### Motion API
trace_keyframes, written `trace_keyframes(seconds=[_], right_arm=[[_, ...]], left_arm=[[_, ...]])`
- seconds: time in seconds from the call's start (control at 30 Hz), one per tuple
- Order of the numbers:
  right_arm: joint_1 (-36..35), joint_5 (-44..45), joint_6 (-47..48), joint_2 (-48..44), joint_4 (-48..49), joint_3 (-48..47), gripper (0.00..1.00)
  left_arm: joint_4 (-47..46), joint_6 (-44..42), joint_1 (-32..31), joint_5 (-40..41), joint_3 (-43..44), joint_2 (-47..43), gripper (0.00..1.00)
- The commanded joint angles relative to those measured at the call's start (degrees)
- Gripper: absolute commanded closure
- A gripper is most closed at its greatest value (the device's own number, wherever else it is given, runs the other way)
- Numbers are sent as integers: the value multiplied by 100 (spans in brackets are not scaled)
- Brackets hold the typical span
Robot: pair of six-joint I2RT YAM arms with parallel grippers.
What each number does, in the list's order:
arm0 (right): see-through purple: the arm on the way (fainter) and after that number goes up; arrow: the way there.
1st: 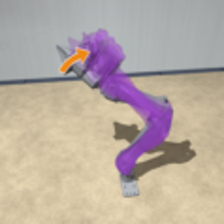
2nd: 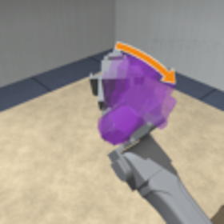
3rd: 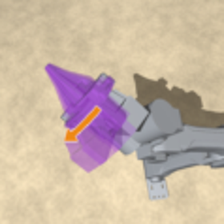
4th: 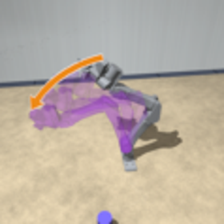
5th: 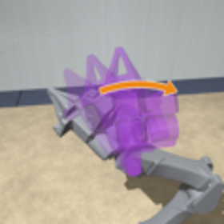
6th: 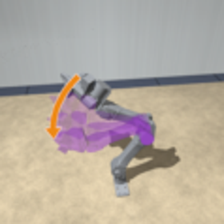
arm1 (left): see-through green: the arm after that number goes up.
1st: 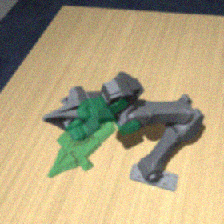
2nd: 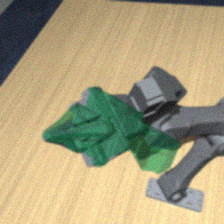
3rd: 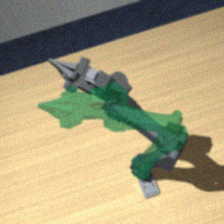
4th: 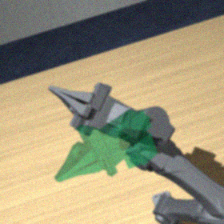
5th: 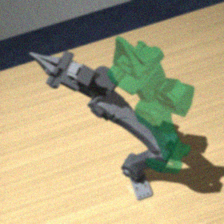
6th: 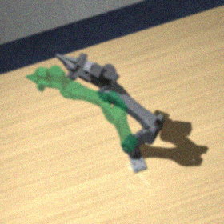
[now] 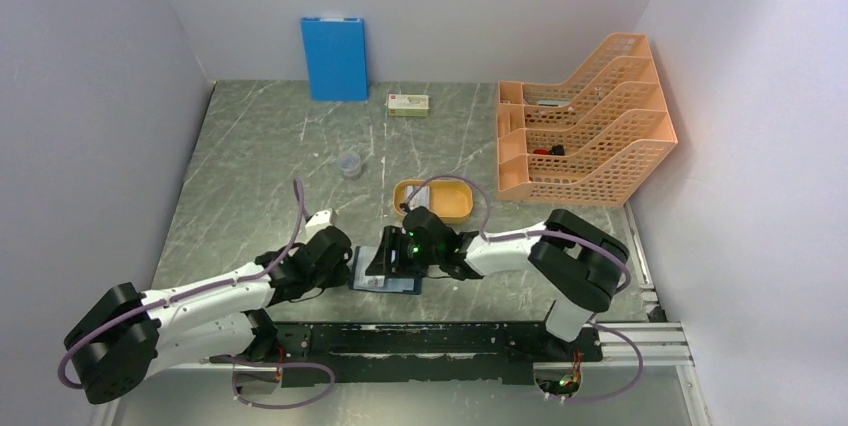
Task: Put the credit cards into the card holder
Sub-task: Insert the credit card into the card holder, then close the card holder at the center of the board.
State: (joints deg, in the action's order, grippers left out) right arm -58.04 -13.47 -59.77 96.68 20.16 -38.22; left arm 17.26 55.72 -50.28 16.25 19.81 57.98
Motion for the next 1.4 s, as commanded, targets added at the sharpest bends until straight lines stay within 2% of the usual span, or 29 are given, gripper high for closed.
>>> trace_keyframes(seconds=[0.0,0.1,0.23,0.33,0.43,0.53,0.73,0.9,0.97,1.07,1.2,1.3,1.37], right_arm=[[-197,167,542,-526,-1132,-424,38],[-199,515,874,-996,-2074,-705,32],[-199,1373,1228,-1585,-3534,-1096,31],[-193,2078,1336,-2058,-4245,-1080,31],[-183,2359,1352,-2327,-4516,-841,31],[-190,2271,1247,-2303,-4544,-627,31],[-192,2211,1096,-1994,-4291,-468,31],[-186,2359,1085,-1591,-4277,-528,37],[-184,2376,1106,-1478,-4197,-496,40],[-188,2405,1087,-1349,-4158,-483,51],[-173,2523,1070,-1465,-4112,-399,72],[-119,2637,1152,-1629,-4196,-344,97],[-111,2726,1293,-1924,-4244,-285,100]], left_arm=[[357,43,-24,-288,-104,-99,95],[613,61,-25,-85,-19,-317,94],[870,46,-18,37,120,-504,91],[1036,20,-22,107,245,-631,88],[1190,4,-20,173,357,-785,84],[1341,-9,-15,271,462,-880,81],[1627,17,-19,419,601,-1103,78],[1713,19,-17,424,698,-1136,78],[1720,5,-15,418,718,-1123,78],[1720,0,-19,402,718,-1122,78],[1630,-38,-20,385,666,-1100,78],[1401,-73,-17,377,515,-937,79],[1225,-60,-19,358,348,-779,80]])
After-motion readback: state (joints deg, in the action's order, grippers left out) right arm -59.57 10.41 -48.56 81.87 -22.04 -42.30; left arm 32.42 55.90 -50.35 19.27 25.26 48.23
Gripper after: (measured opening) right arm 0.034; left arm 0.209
